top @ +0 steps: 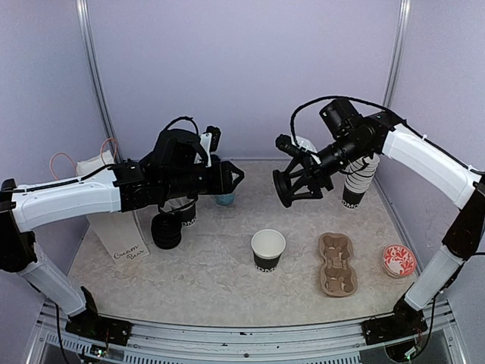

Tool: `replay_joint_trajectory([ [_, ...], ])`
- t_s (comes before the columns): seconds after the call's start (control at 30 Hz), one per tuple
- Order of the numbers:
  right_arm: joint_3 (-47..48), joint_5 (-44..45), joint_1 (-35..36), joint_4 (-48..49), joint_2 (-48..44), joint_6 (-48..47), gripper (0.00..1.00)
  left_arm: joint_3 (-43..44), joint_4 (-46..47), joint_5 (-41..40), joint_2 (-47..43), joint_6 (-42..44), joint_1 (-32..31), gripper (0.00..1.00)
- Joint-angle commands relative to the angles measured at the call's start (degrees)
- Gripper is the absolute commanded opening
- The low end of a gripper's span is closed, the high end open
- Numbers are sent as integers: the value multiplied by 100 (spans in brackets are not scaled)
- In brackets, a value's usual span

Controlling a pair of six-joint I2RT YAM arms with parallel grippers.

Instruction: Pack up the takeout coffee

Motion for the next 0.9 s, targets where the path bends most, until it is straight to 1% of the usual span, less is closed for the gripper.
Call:
replay_joint_trajectory([
  [0.0,163,994,524,-897,297,-704,71,-103,-187,-322,-164,-172,110,47],
  [0.13,189,1481,876,-1009,540,-723,71,-125,-122,-303,-212,-159,116,47],
  [0.33,251,1525,1067,-992,820,-670,70,-218,7,-397,-386,-119,133,48],
  [0.6,661,1708,1198,-1395,1319,-751,68,-455,99,-445,-564,-129,196,49],
  [0.87,796,1858,1307,-1506,1585,-772,68,-576,95,-437,-650,-143,239,49],
])
